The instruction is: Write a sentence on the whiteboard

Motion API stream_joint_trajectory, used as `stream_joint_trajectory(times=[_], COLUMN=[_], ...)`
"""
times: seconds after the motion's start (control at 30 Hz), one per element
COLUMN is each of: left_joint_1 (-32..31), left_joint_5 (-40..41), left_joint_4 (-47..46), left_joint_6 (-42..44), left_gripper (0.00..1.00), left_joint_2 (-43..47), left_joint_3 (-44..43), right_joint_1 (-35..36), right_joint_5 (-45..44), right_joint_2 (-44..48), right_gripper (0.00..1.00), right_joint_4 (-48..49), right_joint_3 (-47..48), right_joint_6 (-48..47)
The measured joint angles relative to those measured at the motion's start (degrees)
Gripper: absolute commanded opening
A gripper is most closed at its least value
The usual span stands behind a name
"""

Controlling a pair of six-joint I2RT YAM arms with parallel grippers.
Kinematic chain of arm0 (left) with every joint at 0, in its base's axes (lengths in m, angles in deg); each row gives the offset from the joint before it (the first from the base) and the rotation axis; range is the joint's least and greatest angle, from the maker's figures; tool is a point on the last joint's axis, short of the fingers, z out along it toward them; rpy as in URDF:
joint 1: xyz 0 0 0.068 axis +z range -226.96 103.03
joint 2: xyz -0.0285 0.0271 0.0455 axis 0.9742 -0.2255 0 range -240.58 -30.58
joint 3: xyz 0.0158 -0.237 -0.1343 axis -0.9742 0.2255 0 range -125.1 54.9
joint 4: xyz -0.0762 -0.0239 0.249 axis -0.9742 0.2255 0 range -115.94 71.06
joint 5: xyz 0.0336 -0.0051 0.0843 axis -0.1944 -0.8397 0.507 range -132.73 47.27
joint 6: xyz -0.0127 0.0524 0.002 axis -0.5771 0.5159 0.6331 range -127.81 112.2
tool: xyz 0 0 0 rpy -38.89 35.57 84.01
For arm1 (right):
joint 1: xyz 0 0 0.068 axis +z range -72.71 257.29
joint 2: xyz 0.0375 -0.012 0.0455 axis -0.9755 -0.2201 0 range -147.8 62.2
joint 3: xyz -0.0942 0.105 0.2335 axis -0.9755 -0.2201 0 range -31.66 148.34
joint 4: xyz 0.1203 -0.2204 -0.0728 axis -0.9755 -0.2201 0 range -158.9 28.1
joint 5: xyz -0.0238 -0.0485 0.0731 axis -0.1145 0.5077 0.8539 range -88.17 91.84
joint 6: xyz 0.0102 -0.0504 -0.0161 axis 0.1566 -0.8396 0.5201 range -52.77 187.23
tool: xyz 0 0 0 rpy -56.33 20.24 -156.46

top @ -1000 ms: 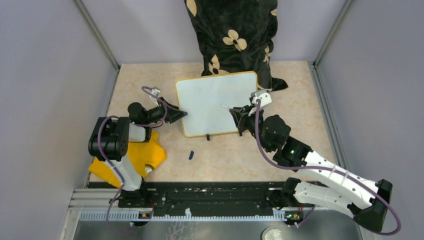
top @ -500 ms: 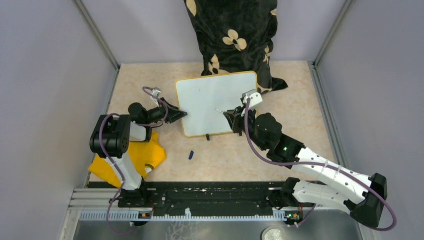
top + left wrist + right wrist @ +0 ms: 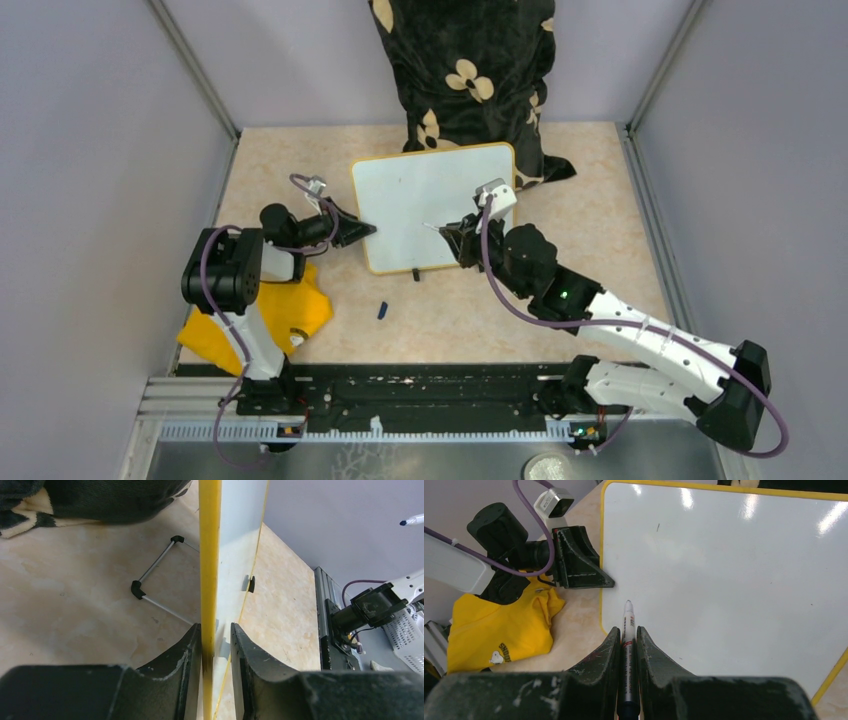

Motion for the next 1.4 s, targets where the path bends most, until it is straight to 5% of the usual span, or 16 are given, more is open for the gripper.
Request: stream_joint_trajectory(times=[1.0,1.4], left_joint_1=[-0.6,-0.6], left_joint_5=[-1.4,-1.6], left_joint_4=[1.7,2.0], left_joint_6=[1.4,1.9], left_gripper=[0.15,0.1], left_joint_2=[0.0,0.0], left_joint_3=[-0.7,-0.8], right_joint_1=[0.0,1.4], right_joint_5=[-0.2,-6.9], right_joint_2=[-3.2,-12.5], right_gripper=[0.0,0.0], right_joint_4=[3.1,5.9], right_joint_3=[0.0,6.0], right_joint_6=[-0.1,-5.2])
